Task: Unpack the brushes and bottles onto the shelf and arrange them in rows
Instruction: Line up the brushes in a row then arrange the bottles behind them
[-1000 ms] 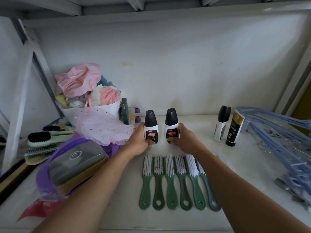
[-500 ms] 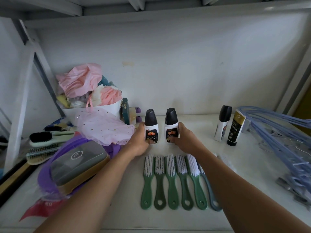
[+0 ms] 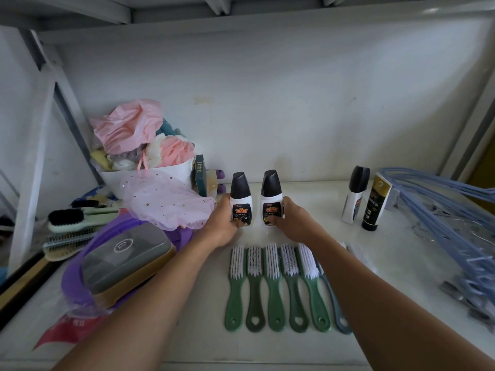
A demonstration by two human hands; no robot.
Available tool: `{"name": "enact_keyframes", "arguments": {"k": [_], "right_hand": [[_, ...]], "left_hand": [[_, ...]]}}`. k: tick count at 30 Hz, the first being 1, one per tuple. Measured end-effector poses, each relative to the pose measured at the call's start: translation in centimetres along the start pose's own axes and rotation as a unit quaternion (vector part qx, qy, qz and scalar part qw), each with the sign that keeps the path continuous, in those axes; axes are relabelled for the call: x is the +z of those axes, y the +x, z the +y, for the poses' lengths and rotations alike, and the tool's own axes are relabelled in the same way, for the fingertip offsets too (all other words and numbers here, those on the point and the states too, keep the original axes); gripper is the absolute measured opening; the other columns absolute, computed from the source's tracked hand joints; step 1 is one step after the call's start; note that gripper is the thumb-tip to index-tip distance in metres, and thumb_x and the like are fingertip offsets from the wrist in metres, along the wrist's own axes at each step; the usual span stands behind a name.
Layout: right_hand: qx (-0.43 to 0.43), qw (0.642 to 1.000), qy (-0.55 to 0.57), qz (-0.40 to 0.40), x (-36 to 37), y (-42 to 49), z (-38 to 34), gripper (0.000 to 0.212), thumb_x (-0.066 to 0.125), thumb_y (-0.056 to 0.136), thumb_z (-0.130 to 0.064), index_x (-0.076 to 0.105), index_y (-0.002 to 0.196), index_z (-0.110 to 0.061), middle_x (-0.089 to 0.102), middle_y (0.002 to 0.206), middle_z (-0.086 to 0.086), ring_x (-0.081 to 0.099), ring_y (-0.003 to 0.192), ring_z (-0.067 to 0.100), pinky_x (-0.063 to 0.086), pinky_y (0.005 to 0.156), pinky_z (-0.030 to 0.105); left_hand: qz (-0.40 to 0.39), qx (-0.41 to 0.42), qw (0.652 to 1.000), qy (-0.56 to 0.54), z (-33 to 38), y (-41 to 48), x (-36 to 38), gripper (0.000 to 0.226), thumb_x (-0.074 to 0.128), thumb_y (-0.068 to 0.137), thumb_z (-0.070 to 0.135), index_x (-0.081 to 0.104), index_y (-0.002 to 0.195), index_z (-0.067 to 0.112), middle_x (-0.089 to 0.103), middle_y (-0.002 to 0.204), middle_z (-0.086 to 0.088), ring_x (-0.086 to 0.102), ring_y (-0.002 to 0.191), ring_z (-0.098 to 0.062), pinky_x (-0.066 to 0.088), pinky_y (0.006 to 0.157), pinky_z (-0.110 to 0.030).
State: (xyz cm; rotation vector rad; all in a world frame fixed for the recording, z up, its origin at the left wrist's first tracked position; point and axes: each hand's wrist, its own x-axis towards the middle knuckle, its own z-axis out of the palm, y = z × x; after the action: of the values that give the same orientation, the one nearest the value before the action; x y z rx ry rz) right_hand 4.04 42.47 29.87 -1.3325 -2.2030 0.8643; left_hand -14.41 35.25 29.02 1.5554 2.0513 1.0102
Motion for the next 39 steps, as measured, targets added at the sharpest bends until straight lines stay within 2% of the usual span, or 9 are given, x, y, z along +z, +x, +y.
{"name": "enact_keyframes", "arguments": {"k": [5, 12, 17, 25, 28, 31, 34, 36, 39], "right_hand": [[0.001, 1.0, -0.001, -0.004, 0.0, 0.1, 0.0, 0.034, 0.062, 0.095, -0.023, 0.046, 0.122, -0.009, 0.064, 0.117, 0.014, 0.056, 0.096, 0.028, 0.045, 0.08, 0.037], [0.001, 1.0, -0.001, -0.012, -0.2, 0.1, -0.1, 0.034, 0.061, 0.096, -0.023, 0.046, 0.122, -0.009, 0.063, 0.118, 0.014, 0.058, 0.102, 0.031, 0.046, 0.083, 0.038], [0.0, 1.0, 0.001, -0.018, -0.3, 0.2, 0.1, 0.034, 0.06, 0.096, -0.024, 0.047, 0.123, -0.008, 0.063, 0.12, 0.014, 0.059, 0.106, 0.032, 0.047, 0.086, 0.04], [-0.008, 1.0, -0.01, -0.018, -2.0, 0.0, 1.0, 0.048, 0.062, 0.096, -0.028, 0.045, 0.14, -0.015, 0.064, 0.123, 0.006, 0.059, 0.103, 0.02, 0.043, 0.085, 0.031], [-0.017, 0.999, -0.042, 0.018, -3.6, -0.7, 1.1, 0.049, 0.064, 0.095, -0.027, 0.046, 0.139, -0.017, 0.063, 0.124, 0.005, 0.057, 0.097, 0.017, 0.042, 0.082, 0.027], [-0.034, 0.995, -0.057, 0.072, -5.3, -1.7, 1.2, 0.039, 0.063, 0.094, -0.02, 0.054, 0.132, -0.017, 0.066, 0.119, 0.003, 0.061, 0.101, 0.02, 0.044, 0.079, 0.026], [-0.069, 0.986, -0.055, 0.144, -7.1, -2.4, 1.3, 0.031, 0.058, 0.092, -0.01, 0.062, 0.122, -0.018, 0.067, 0.111, 0.002, 0.062, 0.095, 0.016, 0.048, 0.079, 0.026], [-0.098, 0.969, -0.081, 0.211, -8.3, -2.7, 1.6, 0.032, 0.058, 0.089, -0.006, 0.065, 0.117, -0.017, 0.065, 0.113, 0.004, 0.058, 0.1, 0.017, 0.045, 0.082, 0.026], [-0.08, 0.926, -0.169, 0.329, -10.3, -3.1, 2.2, 0.042, 0.061, 0.079, -0.006, 0.062, 0.118, -0.021, 0.055, 0.126, 0.008, 0.044, 0.117, 0.031, 0.038, 0.091, 0.041]], "left_hand": [[-0.006, -0.018, 1.0, 0.003, 0.0, 0.1, 0.0, 0.06, 0.07, 0.091, 0.012, 0.037, 0.14, 0.021, 0.058, 0.123, -0.001, 0.053, 0.109, -0.015, 0.038, 0.09, -0.032], [-0.01, -0.025, 1.0, 0.004, -0.2, 0.1, 0.0, 0.058, 0.068, 0.092, 0.011, 0.036, 0.139, 0.023, 0.057, 0.12, 0.001, 0.055, 0.111, -0.019, 0.042, 0.094, -0.037], [-0.014, -0.035, 0.999, 0.005, -0.1, 0.1, 0.0, 0.06, 0.066, 0.092, 0.01, 0.034, 0.142, 0.023, 0.055, 0.123, 0.002, 0.053, 0.113, -0.018, 0.039, 0.094, -0.035], [-0.026, -0.054, 0.998, -0.006, 0.6, -0.7, -0.4, 0.057, 0.061, 0.093, 0.017, 0.036, 0.143, 0.028, 0.052, 0.124, 0.007, 0.05, 0.114, -0.016, 0.036, 0.094, -0.035], [-0.021, -0.076, 0.996, -0.032, 0.6, -1.1, -0.3, 0.046, 0.058, 0.092, 0.019, 0.045, 0.135, 0.027, 0.058, 0.124, 0.005, 0.055, 0.12, -0.018, 0.04, 0.097, -0.036], [-0.029, -0.104, 0.992, -0.069, 0.7, -2.0, -0.2, 0.034, 0.053, 0.096, 0.014, 0.049, 0.127, 0.027, 0.06, 0.12, 0.007, 0.056, 0.117, -0.018, 0.042, 0.092, -0.036], [-0.033, -0.11, 0.991, -0.067, 0.7, -3.1, -0.2, 0.037, 0.046, 0.097, 0.01, 0.052, 0.131, 0.025, 0.062, 0.126, 0.003, 0.056, 0.118, -0.017, 0.046, 0.092, -0.036], [-0.033, -0.116, 0.991, -0.055, 1.0, -3.9, -0.4, 0.041, 0.045, 0.097, 0.009, 0.05, 0.135, 0.023, 0.058, 0.135, 0.001, 0.052, 0.121, -0.018, 0.042, 0.096, -0.036], [-0.034, -0.14, 0.99, -0.007, 1.1, -5.3, -0.6, 0.048, 0.046, 0.094, 0.011, 0.045, 0.141, 0.023, 0.049, 0.145, -0.003, 0.045, 0.133, -0.026, 0.035, 0.095, -0.034]]}}
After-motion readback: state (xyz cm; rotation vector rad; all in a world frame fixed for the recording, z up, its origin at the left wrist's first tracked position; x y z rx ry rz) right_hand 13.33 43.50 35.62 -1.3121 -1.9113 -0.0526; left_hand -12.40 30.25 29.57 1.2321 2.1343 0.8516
